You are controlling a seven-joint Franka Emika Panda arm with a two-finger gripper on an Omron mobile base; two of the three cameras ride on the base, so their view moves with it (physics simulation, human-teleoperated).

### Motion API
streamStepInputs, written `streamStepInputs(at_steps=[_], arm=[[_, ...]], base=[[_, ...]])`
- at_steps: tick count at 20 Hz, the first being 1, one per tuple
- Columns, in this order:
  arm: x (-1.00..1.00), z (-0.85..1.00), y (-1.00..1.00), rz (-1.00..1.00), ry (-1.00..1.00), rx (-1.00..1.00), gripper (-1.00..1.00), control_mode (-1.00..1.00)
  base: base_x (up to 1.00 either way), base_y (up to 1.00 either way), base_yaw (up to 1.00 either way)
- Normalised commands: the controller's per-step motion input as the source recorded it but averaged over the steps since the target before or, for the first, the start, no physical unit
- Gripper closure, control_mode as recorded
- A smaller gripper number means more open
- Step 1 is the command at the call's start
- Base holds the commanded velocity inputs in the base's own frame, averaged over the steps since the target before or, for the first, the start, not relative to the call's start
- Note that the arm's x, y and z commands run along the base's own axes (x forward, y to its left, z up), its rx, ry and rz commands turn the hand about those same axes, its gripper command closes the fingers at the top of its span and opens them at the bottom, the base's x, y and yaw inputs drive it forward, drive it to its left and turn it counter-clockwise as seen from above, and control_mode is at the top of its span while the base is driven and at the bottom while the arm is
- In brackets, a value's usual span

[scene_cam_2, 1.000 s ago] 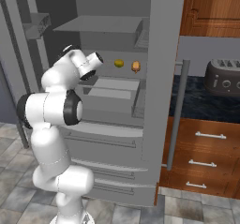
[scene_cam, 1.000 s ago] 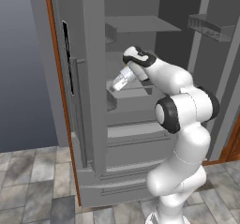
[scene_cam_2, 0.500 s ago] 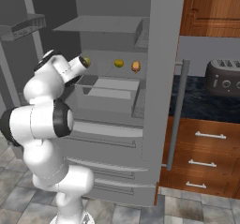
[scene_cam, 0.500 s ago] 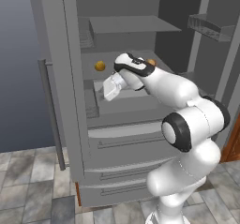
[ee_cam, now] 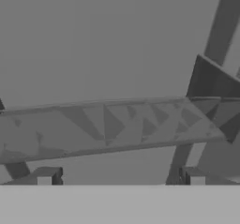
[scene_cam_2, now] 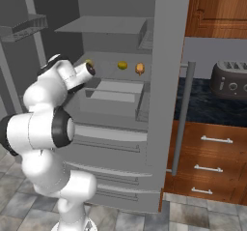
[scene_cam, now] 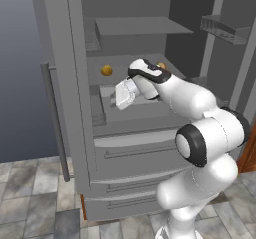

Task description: Open the fridge, remove the orange, squash, and chicken drumstick, and place them on any counter.

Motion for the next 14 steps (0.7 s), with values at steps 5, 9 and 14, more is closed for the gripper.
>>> streamStepInputs(at_steps=[5,9,14], arm=[[-0.01,0.52,-0.97,-0.28,0.24,-0.16,-1.0,-1.0],[0.0,0.68,-0.89,-0.47,0.27,-0.17,-1.0,-1.0],[0.0,0.34,-0.56,-0.64,0.3,-0.15,-1.0,-1.0]], base=[[0.0,0.0,0.0],[0.0,0.0,0.0],[0.0,0.0,0.0]])
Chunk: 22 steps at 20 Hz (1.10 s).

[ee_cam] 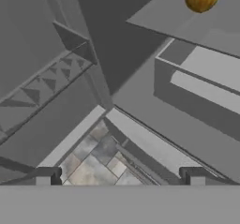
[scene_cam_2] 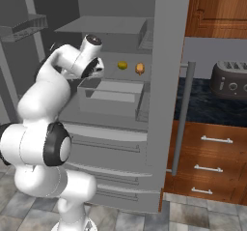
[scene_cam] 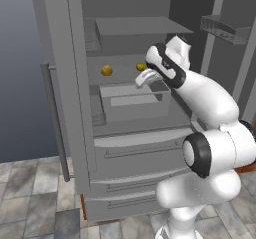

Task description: Open the fridge, remove the orange, squash, and chicken drumstick, and place them on any counter.

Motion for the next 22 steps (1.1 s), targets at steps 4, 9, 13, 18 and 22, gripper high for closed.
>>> streamStepInputs(at_steps=[4,9,13,18,22], arm=[[0.06,-0.03,-0.01,-0.29,0.12,-0.16,-1.0,-1.0],[-0.5,0.14,-0.06,-0.13,-0.01,-0.04,-1.0,-1.0],[-0.77,0.41,-0.33,-0.28,0.01,-0.01,-1.0,-1.0],[-0.68,0.28,-0.35,-0.34,-0.02,0.0,-1.0,-1.0],[-0.8,0.29,-0.21,-0.16,-0.16,0.0,-1.0,-1.0]], base=[[0.0,0.0,0.0],[0.0,0.0,0.0],[0.0,0.0,0.0],[0.0,0.0,0.0],[0.0,0.0,0.0]])
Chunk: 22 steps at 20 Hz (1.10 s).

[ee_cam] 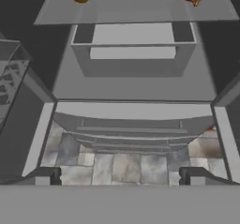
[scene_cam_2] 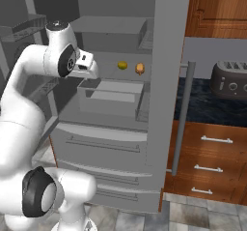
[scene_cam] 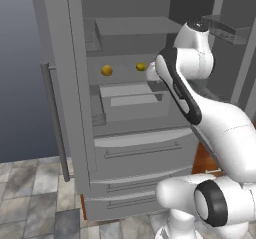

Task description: Open the fridge, remove the orange, squash, and chicken drumstick, and place them on any counter.

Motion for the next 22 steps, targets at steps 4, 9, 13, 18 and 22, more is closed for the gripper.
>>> streamStepInputs(at_steps=[4,9,13,18,22], arm=[[-0.81,0.41,-0.12,-0.12,-0.2,0.01,-1.0,-1.0],[-0.68,0.42,-0.14,0.02,-0.17,0.0,-1.0,-1.0],[-0.62,0.27,-0.17,0.0,-0.07,0.0,-1.0,-1.0],[-0.41,0.09,-0.19,0.0,0.0,0.0,-1.0,-1.0],[-0.39,0.04,-0.09,0.0,0.0,0.0,-1.0,-1.0]], base=[[0.0,0.0,0.0],[0.0,0.0,0.0],[0.0,0.0,0.0],[0.0,0.0,0.0],[0.0,0.0,0.0]])
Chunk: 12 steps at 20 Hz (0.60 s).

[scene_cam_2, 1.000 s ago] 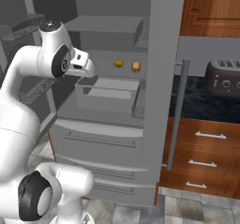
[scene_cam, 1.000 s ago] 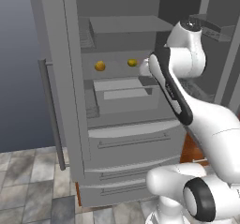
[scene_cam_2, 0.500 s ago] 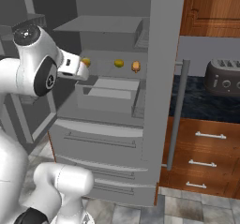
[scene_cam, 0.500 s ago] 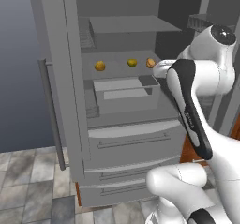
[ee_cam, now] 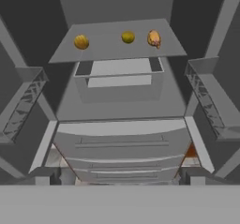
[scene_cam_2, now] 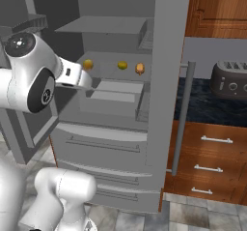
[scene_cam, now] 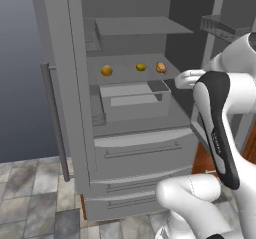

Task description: Open the fridge, remove the orange, squash, and chicken drumstick, and place them on any counter.

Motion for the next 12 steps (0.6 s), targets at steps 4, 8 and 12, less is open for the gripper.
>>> streamStepInputs(at_steps=[4,8,12], arm=[[-0.25,0.0,-0.04,-0.01,0.0,0.0,-1.0,-1.0],[-0.02,0.0,0.0,-0.01,0.0,0.0,-1.0,-1.0],[0.0,0.0,0.0,-0.02,0.0,0.0,-1.0,-1.0]], base=[[0.0,0.0,0.0],[0.0,0.0,0.0],[0.0,0.0,0.0]])
